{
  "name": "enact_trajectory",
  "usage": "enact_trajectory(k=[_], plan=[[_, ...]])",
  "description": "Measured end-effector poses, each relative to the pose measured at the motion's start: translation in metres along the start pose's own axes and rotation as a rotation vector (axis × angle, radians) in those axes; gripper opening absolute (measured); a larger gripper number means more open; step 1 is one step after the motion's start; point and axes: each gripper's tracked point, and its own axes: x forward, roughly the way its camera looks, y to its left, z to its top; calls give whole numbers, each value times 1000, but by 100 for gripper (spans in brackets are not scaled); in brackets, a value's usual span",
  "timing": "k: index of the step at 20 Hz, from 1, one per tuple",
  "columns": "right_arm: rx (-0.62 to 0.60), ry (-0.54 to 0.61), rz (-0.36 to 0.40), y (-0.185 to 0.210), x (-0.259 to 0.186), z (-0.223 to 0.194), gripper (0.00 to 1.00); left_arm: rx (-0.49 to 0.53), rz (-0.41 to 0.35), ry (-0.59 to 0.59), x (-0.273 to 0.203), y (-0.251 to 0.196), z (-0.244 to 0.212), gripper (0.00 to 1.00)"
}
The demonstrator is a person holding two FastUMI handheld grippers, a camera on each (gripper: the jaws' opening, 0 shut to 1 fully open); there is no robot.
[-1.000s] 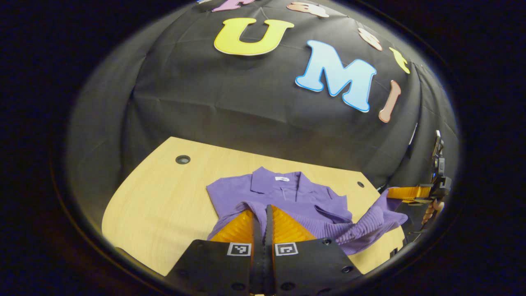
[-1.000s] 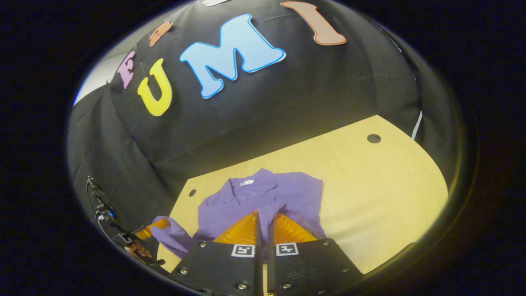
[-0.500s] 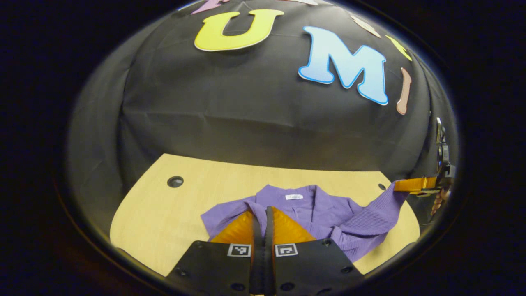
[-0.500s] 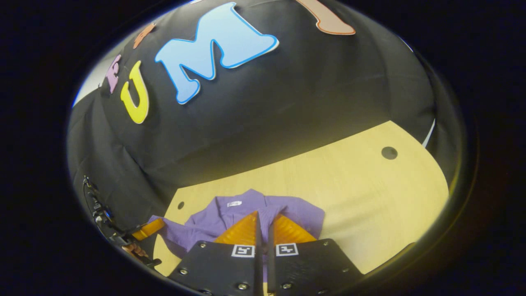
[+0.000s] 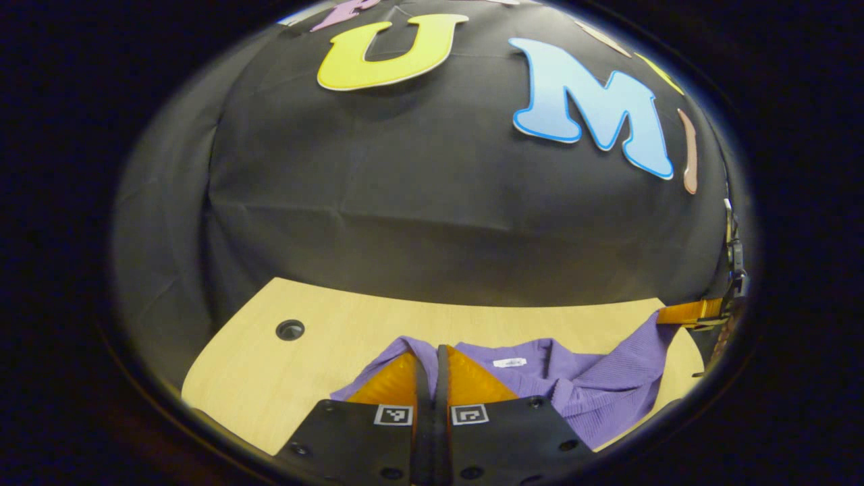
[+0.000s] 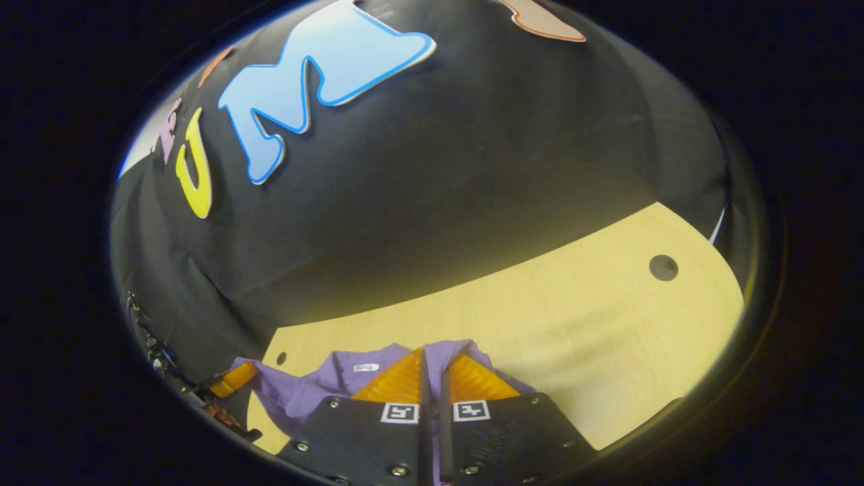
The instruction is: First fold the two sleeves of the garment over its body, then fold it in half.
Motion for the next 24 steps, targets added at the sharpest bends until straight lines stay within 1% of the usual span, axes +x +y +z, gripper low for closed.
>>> enact_trajectory(k=[3, 5, 8, 11, 12, 13, 14, 15, 16, 17, 18, 19, 20, 21, 22, 23, 24], plan=[[-9, -3, -18, -6, 23, 5, 4, 2, 49, -6, 15, 15, 1, 6], [-28, 0, -46, -13, 34, 2, 4, 5, 81, -11, 21, 25, -1, 6], [-78, 1, -80, -16, 44, -6, 4, 5, 98, -6, 27, 28, -8, 6], [-161, 5, -113, -19, 45, -10, 7, 20, 118, 20, 31, 28, -19, 9], [-184, 10, -126, -20, 44, -13, 8, 34, 133, 29, 31, 28, -22, 11], [-206, 11, -132, -19, 43, -12, 9, 45, 140, 35, 30, 28, -23, 16], [-231, 6, -137, -20, 41, -11, 10, 49, 136, 38, 30, 24, -21, 17], [-252, -2, -146, -20, 38, -9, 17, 49, 133, 38, 28, 22, -21, 18], [-270, -12, -156, -20, 33, -5, 20, 48, 125, 36, 26, 18, -19, 22], [-283, -23, -156, -15, 26, 1, 24, 46, 117, 31, 23, 15, -16, 36], [-290, -28, -156, -12, 20, 1, 27, 39, 111, 26, 20, 13, -13, 43], [-306, -37, -163, -10, 14, 5, 31, 35, 99, 18, 15, 10, -10, 56], [-317, -47, -157, -4, 8, 7, 32, 39, 95, 2, 10, 8, -5, 69], [-331, -56, -165, -1, 0, 9, 52, 48, 86, -17, 5, 7, 0, 83], [-346, -67, -170, 3, -9, 11, 59, 60, 75, -31, -1, 4, 5, 96], [-360, -83, -181, 7, -21, 15, 73, 66, 61, -42, -8, 1, 11, 96], [-371, -99, -192, 11, -31, 17, 77, 67, 44, -53, -14, -2, 17, 96]])
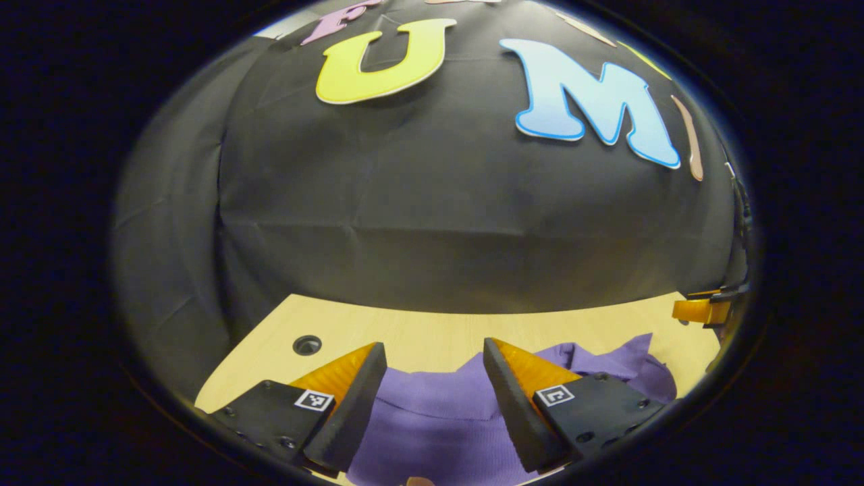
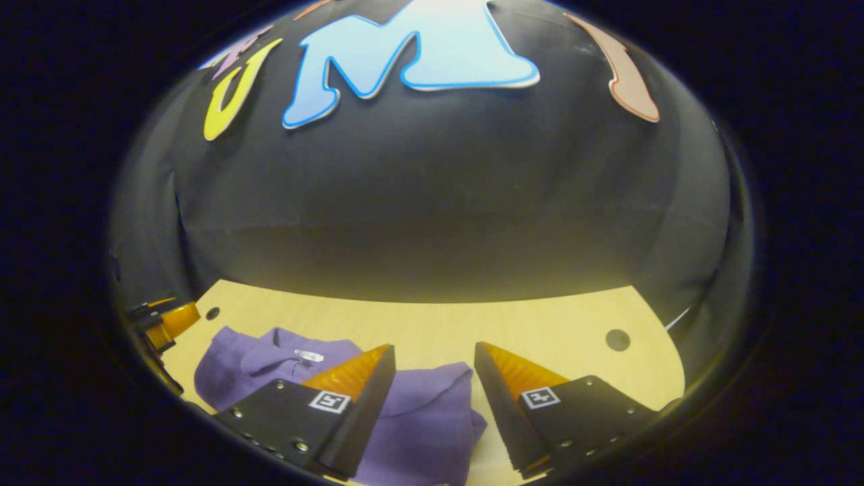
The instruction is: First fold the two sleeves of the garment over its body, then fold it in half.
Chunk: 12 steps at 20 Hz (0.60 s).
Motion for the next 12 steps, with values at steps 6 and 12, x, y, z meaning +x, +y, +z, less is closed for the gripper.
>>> enact_trajectory(k=[6, 12], plan=[[-40, -110, -57, 15, -78, 34, 81, -3, -74, -86, -51, -5, 36, 96], [-96, -253, -114, 42, -173, 55, 81, 0, -140, -186, -131, 5, 67, 96]])
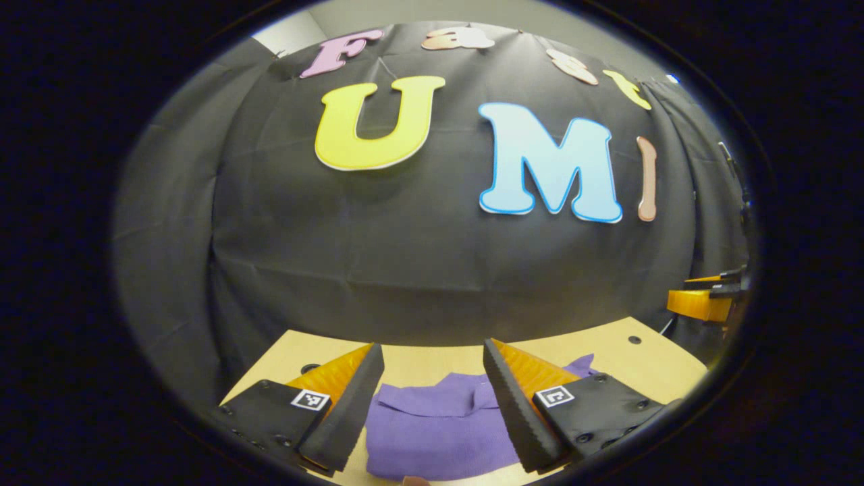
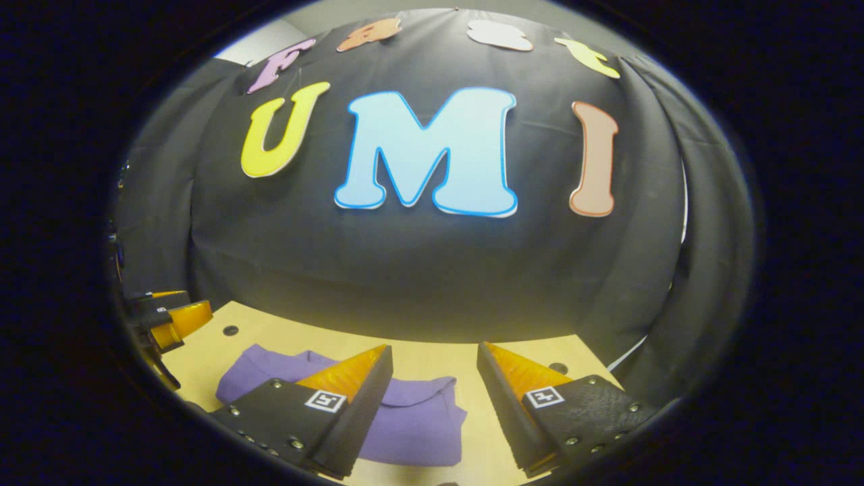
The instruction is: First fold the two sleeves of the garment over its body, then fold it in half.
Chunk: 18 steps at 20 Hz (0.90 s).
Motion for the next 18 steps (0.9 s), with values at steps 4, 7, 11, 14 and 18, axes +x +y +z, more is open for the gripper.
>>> enact_trajectory(k=[4, 7, 11, 14, 18], plan=[[-18, -71, -34, 11, -56, 17, 81, 6, -21, -56, -49, 5, 23, 95], [-23, -111, -47, 17, -92, 25, 81, 4, -30, -79, -84, 5, 31, 95], [0, -177, -57, 23, -126, 37, 81, 36, -31, -129, -126, 3, 43, 95], [-3, -202, -63, 21, -144, 43, 81, 60, -42, -157, -144, -5, 51, 95], [2, -197, -67, 12, -157, 41, 84, 52, -52, -176, -152, -15, 57, 95]])
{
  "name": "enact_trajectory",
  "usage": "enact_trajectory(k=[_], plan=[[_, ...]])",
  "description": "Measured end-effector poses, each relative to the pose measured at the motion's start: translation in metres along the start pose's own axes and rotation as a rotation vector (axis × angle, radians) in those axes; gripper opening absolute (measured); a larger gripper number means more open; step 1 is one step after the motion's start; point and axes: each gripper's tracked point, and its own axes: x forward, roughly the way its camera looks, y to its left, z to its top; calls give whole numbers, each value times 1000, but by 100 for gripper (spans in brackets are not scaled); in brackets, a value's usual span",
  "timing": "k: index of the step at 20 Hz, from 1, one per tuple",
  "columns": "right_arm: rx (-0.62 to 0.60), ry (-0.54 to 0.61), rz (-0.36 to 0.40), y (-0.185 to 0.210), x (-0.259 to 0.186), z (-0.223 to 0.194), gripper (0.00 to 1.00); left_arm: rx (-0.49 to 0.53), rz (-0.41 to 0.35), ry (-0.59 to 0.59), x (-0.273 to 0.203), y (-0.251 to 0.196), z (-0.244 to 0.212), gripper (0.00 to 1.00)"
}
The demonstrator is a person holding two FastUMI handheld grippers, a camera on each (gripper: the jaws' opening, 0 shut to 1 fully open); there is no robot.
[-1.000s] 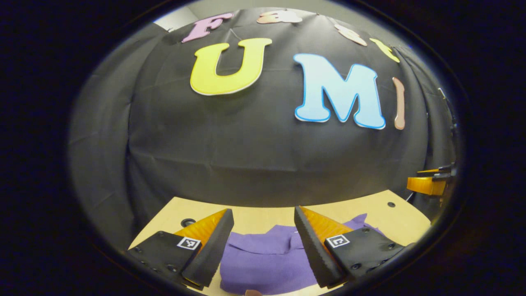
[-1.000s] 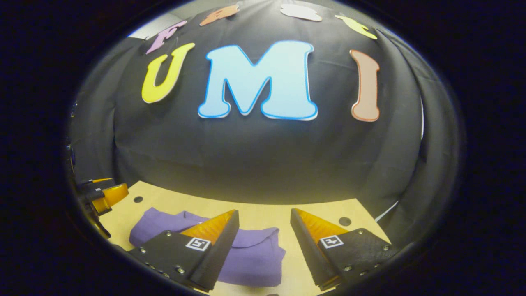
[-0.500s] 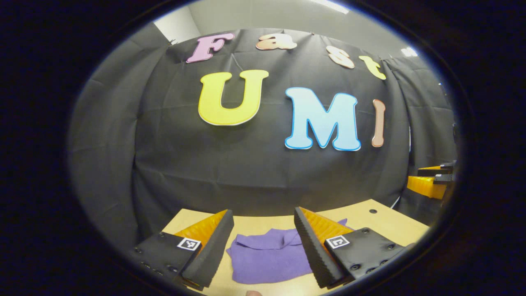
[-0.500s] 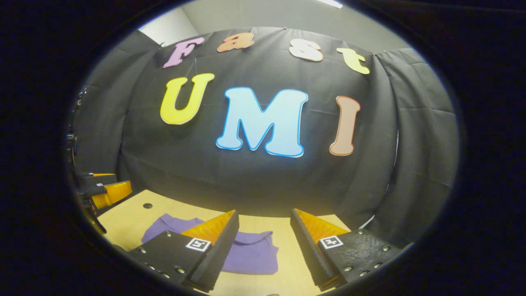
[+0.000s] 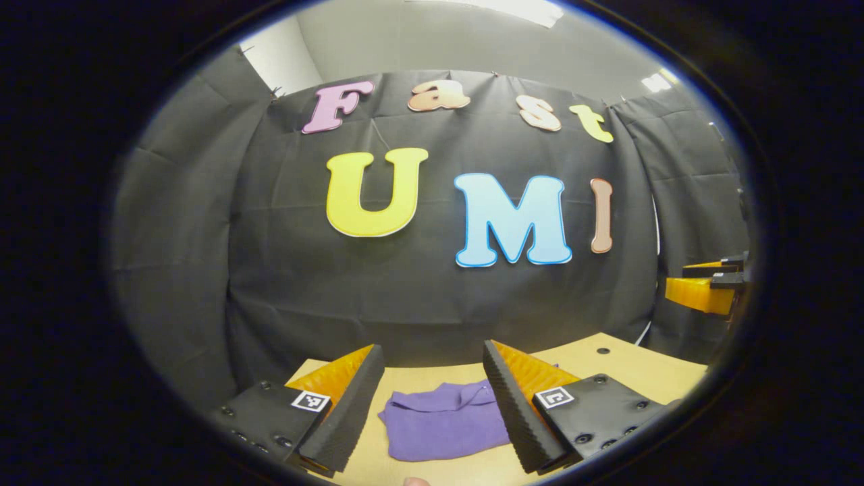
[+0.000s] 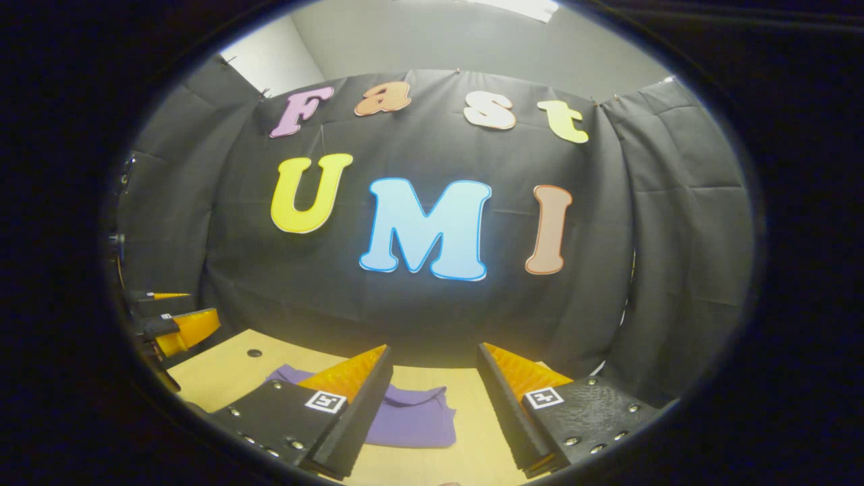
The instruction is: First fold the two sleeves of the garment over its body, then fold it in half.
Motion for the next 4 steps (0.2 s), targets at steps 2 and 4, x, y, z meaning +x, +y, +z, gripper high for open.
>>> enact_trajectory(k=[2, 4], plan=[[4, 6, -8, -6, -8, -1, 81, -6, -10, -9, -1, -7, 2, 94], [10, -1, -26, -15, -15, -3, 81, -10, -18, -19, -3, -11, 5, 94]])
